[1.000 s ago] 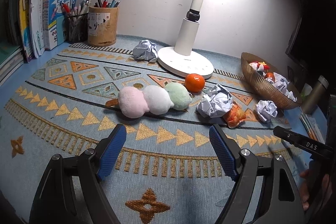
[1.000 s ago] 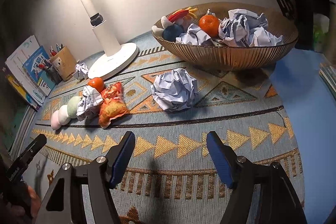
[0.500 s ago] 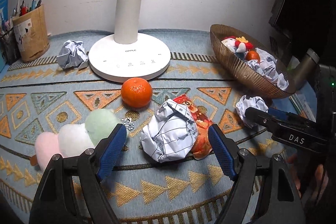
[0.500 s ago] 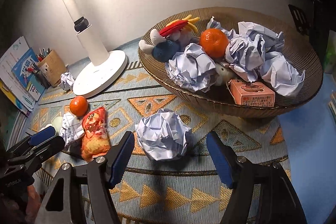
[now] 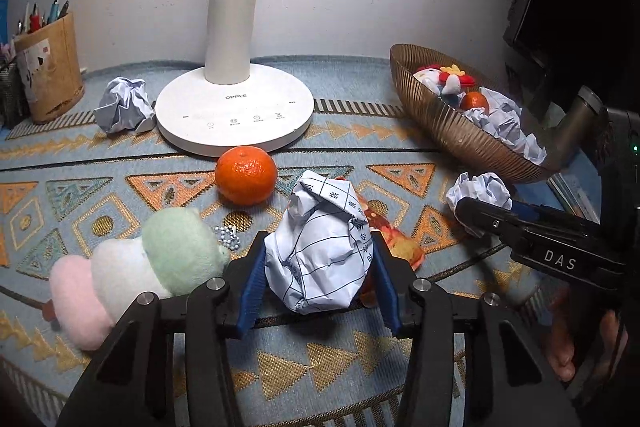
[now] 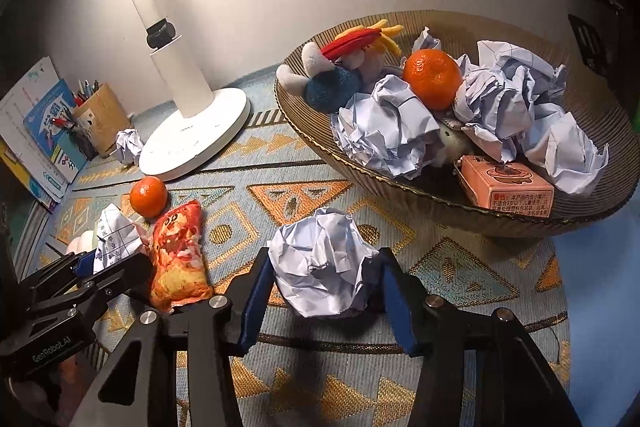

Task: Organize objects
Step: 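Carry both paper balls into the bowl and open both tools, then move both open tools away from the bowl back over the mat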

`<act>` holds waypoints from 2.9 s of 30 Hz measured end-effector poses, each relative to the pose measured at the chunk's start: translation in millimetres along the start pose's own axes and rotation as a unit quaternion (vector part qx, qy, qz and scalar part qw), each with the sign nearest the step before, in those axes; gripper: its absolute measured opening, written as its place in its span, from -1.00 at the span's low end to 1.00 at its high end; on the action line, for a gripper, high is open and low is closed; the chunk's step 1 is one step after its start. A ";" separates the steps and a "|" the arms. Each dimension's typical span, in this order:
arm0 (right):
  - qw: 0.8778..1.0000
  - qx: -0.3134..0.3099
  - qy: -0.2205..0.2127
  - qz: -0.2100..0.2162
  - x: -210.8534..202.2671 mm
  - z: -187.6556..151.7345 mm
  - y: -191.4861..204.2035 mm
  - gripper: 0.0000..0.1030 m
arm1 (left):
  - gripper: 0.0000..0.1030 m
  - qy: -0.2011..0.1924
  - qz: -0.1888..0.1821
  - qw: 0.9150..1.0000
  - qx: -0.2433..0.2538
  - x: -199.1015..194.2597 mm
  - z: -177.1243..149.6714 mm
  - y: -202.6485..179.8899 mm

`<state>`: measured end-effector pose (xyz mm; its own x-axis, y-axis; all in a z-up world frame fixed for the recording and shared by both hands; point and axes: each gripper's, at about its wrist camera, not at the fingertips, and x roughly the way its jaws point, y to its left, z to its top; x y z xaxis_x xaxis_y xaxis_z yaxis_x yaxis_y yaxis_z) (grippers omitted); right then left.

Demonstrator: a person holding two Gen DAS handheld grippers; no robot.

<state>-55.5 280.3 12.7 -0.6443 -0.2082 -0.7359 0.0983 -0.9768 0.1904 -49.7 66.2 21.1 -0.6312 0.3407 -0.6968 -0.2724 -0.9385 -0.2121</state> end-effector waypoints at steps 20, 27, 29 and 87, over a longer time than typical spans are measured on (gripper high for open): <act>0.999 -0.032 0.036 0.023 -51.9 -71.8 9.2 0.00 | -0.13 -0.017 0.032 0.999 0.001 -62.5 -69.5 -31.2; 0.999 -0.027 0.025 0.030 -58.2 -74.6 5.4 0.46 | -0.13 -0.018 0.027 0.999 -0.022 -62.3 -71.2 -23.4; 0.999 -0.021 0.029 0.028 -56.1 -73.6 3.9 0.46 | -0.13 -0.017 0.024 0.999 -0.022 -61.4 -71.3 -23.7; 0.986 0.133 -0.099 -0.012 -97.2 90.1 -102.2 0.38 | 0.64 -0.098 -0.055 0.989 0.097 -26.6 76.7 -159.8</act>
<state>-71.3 404.9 123.3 -0.7820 -0.1465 -0.6058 -0.1031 -0.9281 0.3576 -45.1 211.4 126.2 -0.7128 0.4629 -0.5270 -0.4696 -0.8730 -0.1316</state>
